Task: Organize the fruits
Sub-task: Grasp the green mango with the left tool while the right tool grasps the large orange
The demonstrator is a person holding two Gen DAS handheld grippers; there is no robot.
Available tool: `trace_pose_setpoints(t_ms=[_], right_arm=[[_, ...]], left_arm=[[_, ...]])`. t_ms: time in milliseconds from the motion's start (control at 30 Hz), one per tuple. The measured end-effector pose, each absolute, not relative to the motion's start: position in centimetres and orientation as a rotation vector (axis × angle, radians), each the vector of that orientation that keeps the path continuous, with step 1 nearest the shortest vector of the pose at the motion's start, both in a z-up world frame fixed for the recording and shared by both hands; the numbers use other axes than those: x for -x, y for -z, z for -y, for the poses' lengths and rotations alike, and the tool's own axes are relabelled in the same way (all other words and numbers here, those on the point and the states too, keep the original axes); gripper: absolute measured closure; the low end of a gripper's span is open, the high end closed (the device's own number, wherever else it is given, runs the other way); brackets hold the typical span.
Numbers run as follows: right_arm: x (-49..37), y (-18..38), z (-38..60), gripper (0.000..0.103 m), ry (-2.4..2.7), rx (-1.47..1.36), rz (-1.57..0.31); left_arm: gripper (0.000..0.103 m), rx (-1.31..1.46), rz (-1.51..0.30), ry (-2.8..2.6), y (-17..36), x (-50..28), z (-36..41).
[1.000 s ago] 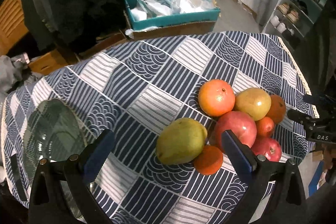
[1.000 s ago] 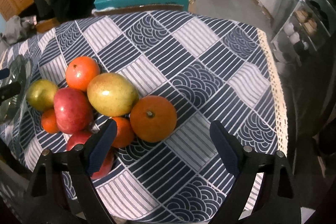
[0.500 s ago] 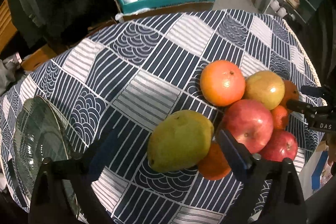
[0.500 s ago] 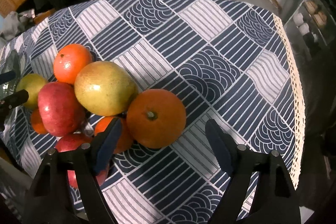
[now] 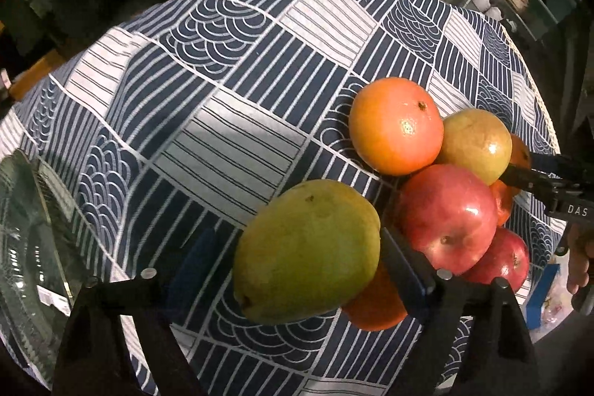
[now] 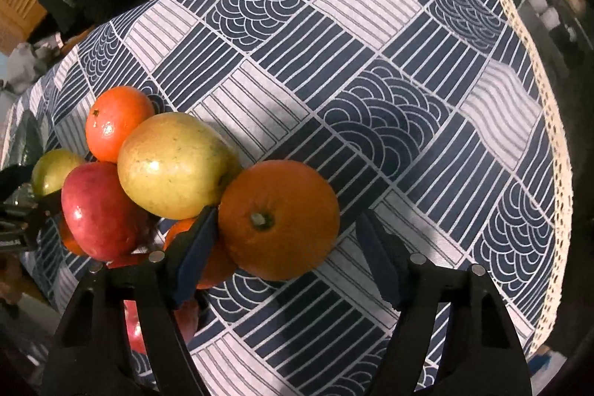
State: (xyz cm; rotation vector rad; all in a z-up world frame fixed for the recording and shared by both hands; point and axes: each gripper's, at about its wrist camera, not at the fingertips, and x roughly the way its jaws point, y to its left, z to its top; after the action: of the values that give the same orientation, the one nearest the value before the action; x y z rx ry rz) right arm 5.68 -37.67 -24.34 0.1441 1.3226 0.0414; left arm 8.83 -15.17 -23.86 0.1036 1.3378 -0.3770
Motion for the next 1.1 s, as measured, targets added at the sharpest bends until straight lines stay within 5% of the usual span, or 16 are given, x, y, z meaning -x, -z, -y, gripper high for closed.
trace_pose_setpoints(t_ms=[167,233,1100], right_arm=[[-5.9,24.8,37.9,0.030,-0.053,-0.187,-1.336],[-5.9,24.8,37.9,0.038,-0.075,-0.210,-1.338],[-2.7,17.5,35.7,0.040,0.065,0.050,-1.058]], left_arm=[[0.031,-0.112,-1.345,0.426,24.1,-8.6,16.0],[0.031,-0.129,-1.336,0.427,24.0,-8.5,16.2],[0.031,-0.222,-1.111,0.357,18.2,-5.6,15.8]])
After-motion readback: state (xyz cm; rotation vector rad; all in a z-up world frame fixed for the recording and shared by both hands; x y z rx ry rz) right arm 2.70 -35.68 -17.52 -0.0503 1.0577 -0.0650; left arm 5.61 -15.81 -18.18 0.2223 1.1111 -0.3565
